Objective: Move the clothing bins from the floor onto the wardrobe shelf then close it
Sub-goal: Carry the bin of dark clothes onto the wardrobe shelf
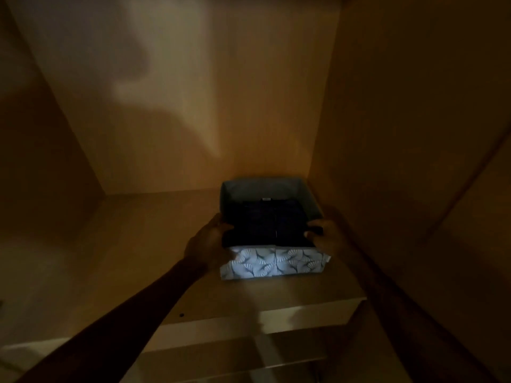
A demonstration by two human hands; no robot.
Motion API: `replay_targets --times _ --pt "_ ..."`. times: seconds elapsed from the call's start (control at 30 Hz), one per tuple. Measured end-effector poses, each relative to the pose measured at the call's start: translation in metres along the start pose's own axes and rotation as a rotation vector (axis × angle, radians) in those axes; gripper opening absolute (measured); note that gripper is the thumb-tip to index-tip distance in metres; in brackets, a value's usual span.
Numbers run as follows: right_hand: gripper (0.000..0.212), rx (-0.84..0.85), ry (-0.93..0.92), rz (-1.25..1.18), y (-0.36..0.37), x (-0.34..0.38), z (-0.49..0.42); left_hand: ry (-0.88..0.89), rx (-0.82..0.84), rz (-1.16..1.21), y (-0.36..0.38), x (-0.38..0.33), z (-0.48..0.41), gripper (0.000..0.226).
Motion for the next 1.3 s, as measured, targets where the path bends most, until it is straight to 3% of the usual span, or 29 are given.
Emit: replay_targets --times 0.07,0.13,0.2,0.3,0.5,0.6,0.77,0.93,1.07,1.23,1.3 --pt "0.044 -0.033 -0.042 0.064 -0.001 0.005 0.009 0.02 -0.286 -0.144 -0.018 -0.013 0.011 0.063" --pt "0.054 -0.083 -0.149 0.199 -0.001 0.013 0.018 0.108 -0.419 -0.082 -0.013 -0.026 0.024 0.058" --pt "0.065 -0.071 -0.22 0.414 0.015 0.014 0.027 0.149 -0.378 -0.123 0.009 -0.023 0.026 0.064" --pt "0.073 0.002 -0.227 0.612 0.046 0.004 0.032 0.131 -0.201 -0.236 0.048 -0.006 0.027 0.092" --pt "0.096 -0.096 -0.285 0.685 0.045 0.0 0.011 0.192 0.005 -0.271 0.057 0.002 0.012 0.107" --pt "0.1 -0.067 -0.241 0.709 0.034 -0.01 -0.01 0.236 0.11 -0.296 0.058 -0.005 -0.001 0.108" --pt "0.116 -0.211 -0.157 0.701 0.025 -0.024 -0.018 0.306 -0.014 -0.359 0.055 -0.015 0.008 0.092" --pt "0.118 -0.39 -0.045 0.695 0.042 -0.021 0.018 0.28 -0.024 -0.452 0.063 -0.007 0.011 0.104" --pt "0.128 -0.345 -0.109 0.723 0.06 -0.018 0.014 0.281 0.002 -0.469 0.063 -0.012 -0.002 0.111" --pt "0.123 -0.302 -0.091 0.744 0.039 -0.027 -0.016 0.325 0.065 -0.485 0.069 -0.022 -0.018 0.115" --pt "0.131 -0.244 -0.083 0.752 0.033 -0.032 -0.027 0.314 0.098 -0.5 0.074 -0.026 -0.029 0.115"
Point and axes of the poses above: each hand's wrist, its own z-axis away from the middle knuckle, its own y-axis out of the palm, x = y × z, the point moved 10 cm from there along -z, towards the middle knuckle, and after that the axes turned 5 degrees about z, right-handed, at the moved point
